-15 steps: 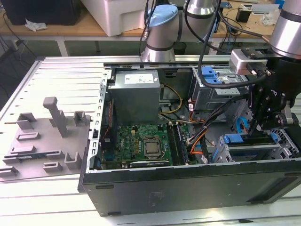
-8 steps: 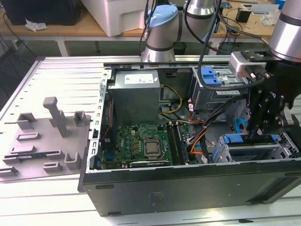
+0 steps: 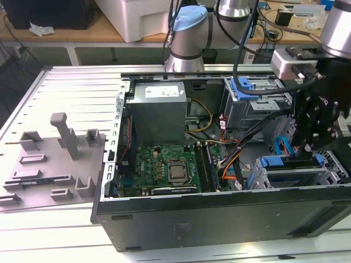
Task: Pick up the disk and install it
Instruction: 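Insert the second disk wire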
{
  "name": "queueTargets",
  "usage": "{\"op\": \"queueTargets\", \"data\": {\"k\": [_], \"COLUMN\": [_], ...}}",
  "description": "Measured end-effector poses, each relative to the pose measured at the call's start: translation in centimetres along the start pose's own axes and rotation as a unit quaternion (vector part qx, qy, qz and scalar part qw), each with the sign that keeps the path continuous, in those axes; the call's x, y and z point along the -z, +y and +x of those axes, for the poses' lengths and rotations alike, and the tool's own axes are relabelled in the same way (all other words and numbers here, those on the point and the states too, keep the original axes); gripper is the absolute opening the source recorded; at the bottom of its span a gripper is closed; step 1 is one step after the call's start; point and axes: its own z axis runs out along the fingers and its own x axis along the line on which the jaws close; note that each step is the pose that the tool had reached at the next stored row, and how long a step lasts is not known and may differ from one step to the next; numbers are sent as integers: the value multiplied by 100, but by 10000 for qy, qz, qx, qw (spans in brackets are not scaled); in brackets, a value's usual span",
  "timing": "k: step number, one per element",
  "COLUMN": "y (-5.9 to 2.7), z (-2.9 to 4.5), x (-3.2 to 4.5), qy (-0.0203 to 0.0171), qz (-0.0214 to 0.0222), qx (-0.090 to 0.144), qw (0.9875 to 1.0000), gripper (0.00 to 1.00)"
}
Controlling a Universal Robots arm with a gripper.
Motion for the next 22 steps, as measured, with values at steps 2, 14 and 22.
{"op": "queueTargets", "data": {"k": [2,14,22], "y": [-3,-7,-7], "z": [5,13,14], "x": [59,148,149], "qy": [2,1,4], "qz": [0,0,0], "qx": [0,0,0], "qw": [10000,10000,10000], "gripper": [36,36,36]}}
